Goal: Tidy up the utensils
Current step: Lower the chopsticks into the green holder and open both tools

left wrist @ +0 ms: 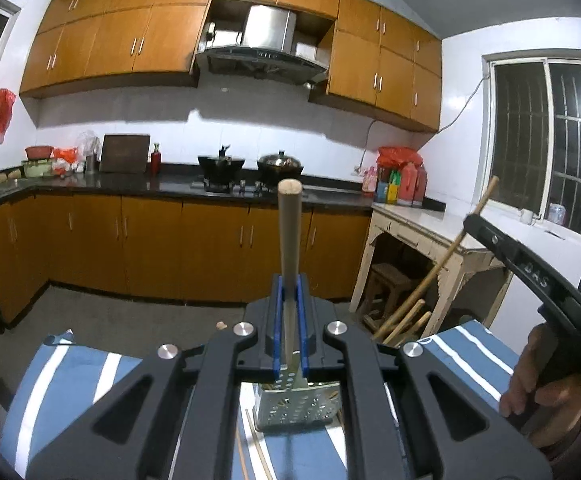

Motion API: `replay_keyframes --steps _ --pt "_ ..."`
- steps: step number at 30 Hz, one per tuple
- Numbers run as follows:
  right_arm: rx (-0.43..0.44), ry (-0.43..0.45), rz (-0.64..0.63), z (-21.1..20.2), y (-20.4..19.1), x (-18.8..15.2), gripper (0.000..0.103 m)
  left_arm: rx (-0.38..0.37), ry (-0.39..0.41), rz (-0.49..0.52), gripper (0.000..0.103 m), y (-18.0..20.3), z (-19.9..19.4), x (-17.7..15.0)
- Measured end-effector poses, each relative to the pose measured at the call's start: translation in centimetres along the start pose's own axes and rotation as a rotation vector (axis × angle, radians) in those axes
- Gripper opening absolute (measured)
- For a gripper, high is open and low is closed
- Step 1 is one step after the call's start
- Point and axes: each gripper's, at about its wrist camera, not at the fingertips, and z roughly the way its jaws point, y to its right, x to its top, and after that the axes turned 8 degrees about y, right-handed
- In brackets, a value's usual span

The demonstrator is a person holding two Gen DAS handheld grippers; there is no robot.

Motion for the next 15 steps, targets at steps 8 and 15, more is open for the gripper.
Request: replay_keyframes --steps 8,15 --pt "-0.01 -0.108 0.004 3.3 0.1 -4.5 0.008 0.006 -0.071 -0.025 0.008 -1.0 3.6 -2.3" --pt "-0.022 -0.194 0.021 4.4 0.4 -6.3 0.008 0.013 -0.125 -0.054 0.008 -1.7 5.8 -3.8"
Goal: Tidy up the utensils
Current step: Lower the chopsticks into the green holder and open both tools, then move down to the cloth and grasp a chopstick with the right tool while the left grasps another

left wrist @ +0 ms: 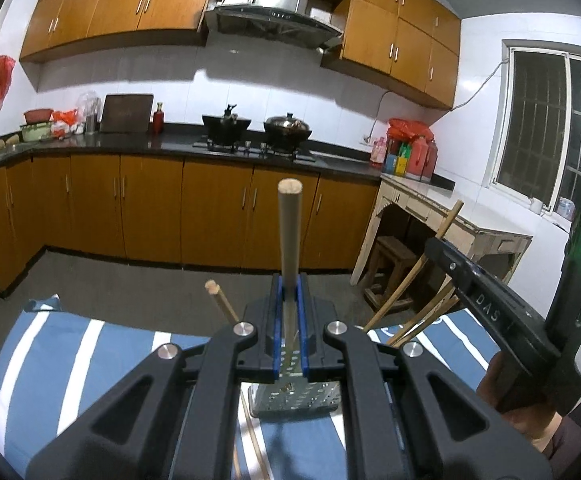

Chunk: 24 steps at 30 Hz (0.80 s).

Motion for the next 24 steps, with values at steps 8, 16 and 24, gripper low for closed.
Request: replay_keyframes --steps 8,16,24 --pt "-0.007 -0.014 0.007 -1.3 0.5 0.4 0.023 0.029 -0.009 -0.014 0.016 -0.9 -0.2 -0.5" --pt "-0.017 0.021 0.012 -4.6 1.1 1.6 0.031 0.049 0.048 -0.021 0.024 -1.2 -3.7 0.2" --pt "-0.07 -0.031 0.009 -8.6 3.4 -0.8 0.032 0.104 0.042 0.003 0.028 -2.4 -8.1 -2.8"
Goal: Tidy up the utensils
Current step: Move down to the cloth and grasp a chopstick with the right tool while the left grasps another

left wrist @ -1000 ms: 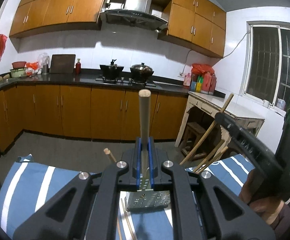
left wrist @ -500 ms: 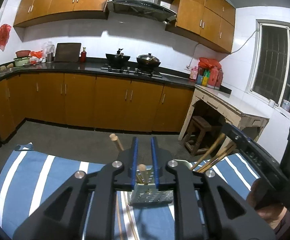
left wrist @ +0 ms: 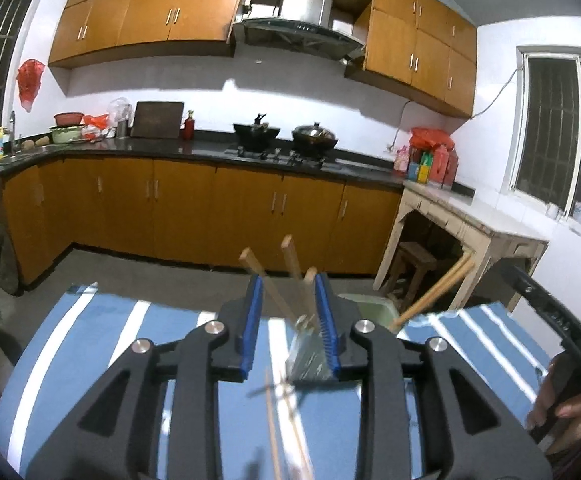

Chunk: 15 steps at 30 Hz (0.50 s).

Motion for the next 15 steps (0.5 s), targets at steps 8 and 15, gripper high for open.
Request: replay_keyframes --steps 8,15 --pt "-0.073 -0.248 0.008 0.8 2.5 -8.8 0.032 0.062 -0.158 0.025 0.032 -2.1 0.3 -8.0" --pt "-0.026 -0.482 0.039 3.2 2.0 -16.0 0.032 0.081 -0.304 -0.01 0.033 -3.2 1.8 -14.3"
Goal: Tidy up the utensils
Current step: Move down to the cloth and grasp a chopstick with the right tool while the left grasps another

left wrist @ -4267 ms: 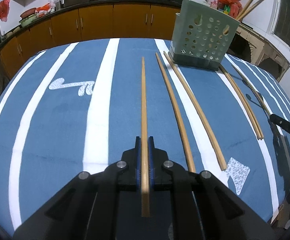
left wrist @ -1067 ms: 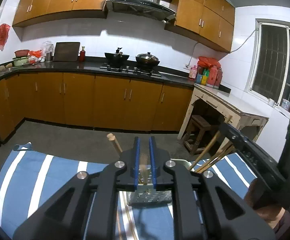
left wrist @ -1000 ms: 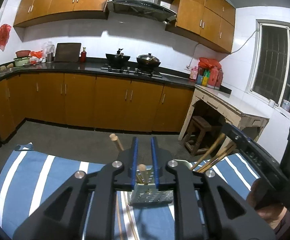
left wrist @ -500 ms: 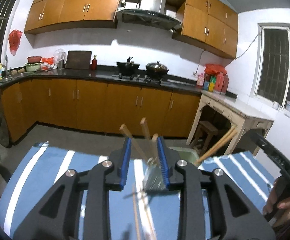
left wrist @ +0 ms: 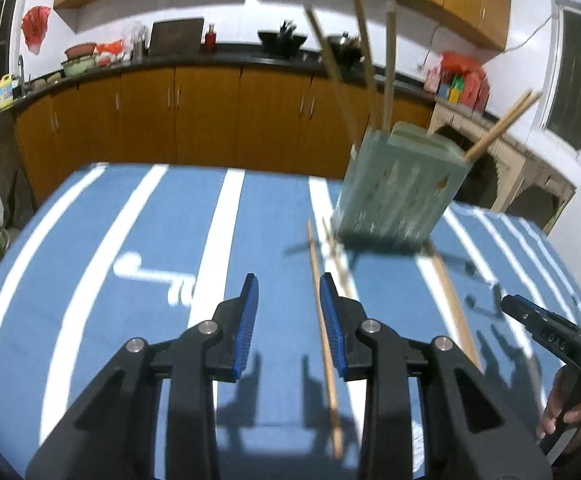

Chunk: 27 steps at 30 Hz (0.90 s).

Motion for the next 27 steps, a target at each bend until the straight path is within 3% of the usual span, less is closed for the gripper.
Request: replay_keyframes --steps 6,8,15,17,18,23,27 --pt "0.0 -0.057 -0.034 1.9 -1.4 -1.3 0.03 0.0 -0.07 0.016 0.033 0.3 1.4 -2.2" --pt "-0.018 -0.073 -0.053 2.5 -1.4 -1.6 0.025 -0.001 -0.08 0.02 0.033 0.6 1.5 -2.1" --pt "-0.062 -0.086 -0.102 2.9 -1.7 -2.0 0.022 -0.004 -0.107 0.021 0.033 1.0 2.3 -2.1" --pt "-0.093 -0.088 -0.133 3.0 -1.8 -2.0 0.008 -0.011 -0.119 0.017 0.033 1.2 2.6 -2.2" --pt "-0.105 -0.088 -0.136 3.0 -1.6 -1.9 0.008 -0.017 -0.126 0.013 0.033 1.2 2.8 -2.3" --pt "-0.221 -0.066 -0.015 2.6 2.5 -0.7 0.008 -0.042 -0.149 0.031 0.032 2.0 3.3 -2.6" --pt "-0.226 -0.068 0.022 2.1 4.1 -0.5 0.008 -0.052 -0.17 0.062 0.032 3.2 4.0 -3.1"
